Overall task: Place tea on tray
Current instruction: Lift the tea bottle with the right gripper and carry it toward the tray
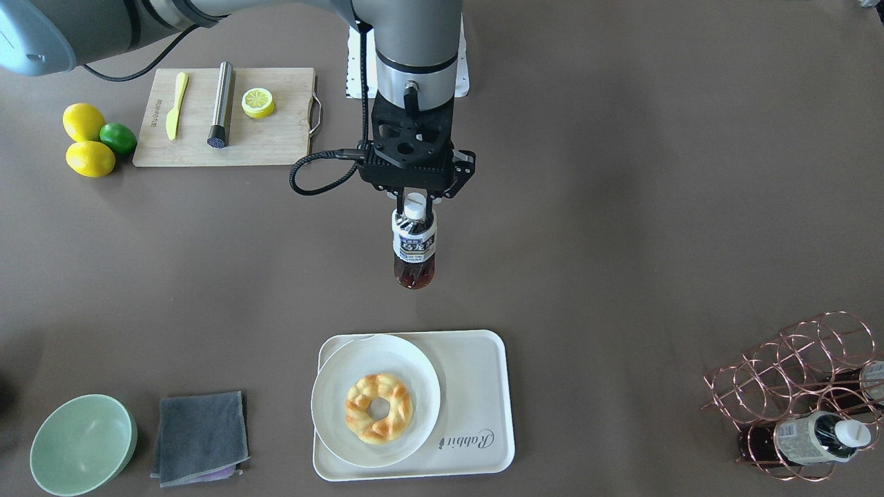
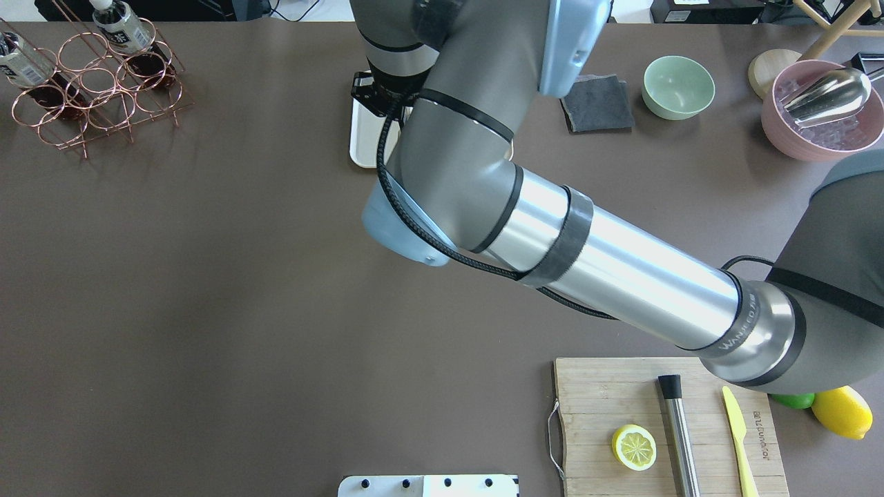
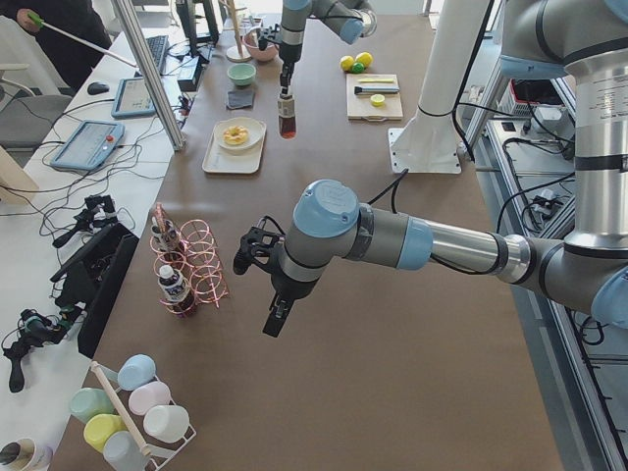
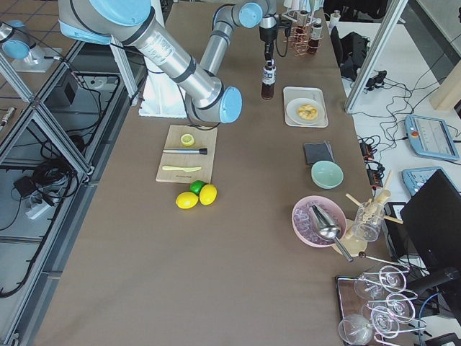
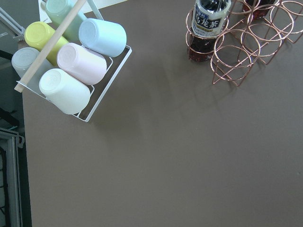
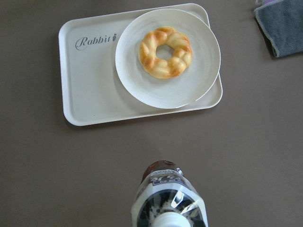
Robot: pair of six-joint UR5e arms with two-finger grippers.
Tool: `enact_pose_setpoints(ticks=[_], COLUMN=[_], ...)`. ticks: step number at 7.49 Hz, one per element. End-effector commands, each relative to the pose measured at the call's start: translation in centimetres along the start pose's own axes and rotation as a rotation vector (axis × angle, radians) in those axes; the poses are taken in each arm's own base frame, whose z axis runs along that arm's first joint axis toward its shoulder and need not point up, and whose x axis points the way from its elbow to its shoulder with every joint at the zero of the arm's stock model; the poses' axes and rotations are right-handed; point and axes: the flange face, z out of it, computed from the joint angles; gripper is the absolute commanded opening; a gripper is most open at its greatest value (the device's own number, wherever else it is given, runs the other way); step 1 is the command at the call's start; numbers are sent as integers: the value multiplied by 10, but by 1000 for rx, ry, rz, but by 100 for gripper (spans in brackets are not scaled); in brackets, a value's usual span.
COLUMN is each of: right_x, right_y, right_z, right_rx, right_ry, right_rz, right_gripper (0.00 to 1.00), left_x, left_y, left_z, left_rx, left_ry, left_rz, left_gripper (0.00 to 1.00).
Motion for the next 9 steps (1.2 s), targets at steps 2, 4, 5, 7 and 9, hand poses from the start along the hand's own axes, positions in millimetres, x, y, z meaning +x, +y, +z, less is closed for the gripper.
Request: enact_pose_setpoints(ticks=[2, 4, 5, 7, 9], right_x=[-41, -57, -59, -67, -69], right_y=[-91, -133, -140, -143, -146], right_z=[37, 64, 75, 76, 82], right_rx=[21, 1, 9, 11, 19], right_ry=[-19, -42, -59, -61, -76], right_rz=[-54, -83, -89, -101, -107], right_gripper=[0, 0, 0, 0, 0], left_x=[-9, -18, -22, -24, -25], left_y=[6, 8, 6, 5, 3], left_z=[4, 10, 13, 15, 15], left_rx=[-9, -19, -22, -22, -20], left_ry=[-1, 1, 2, 2, 1], left_rz=[-24, -42, -47, -65, -63], left_gripper=[97, 97, 97, 97, 97])
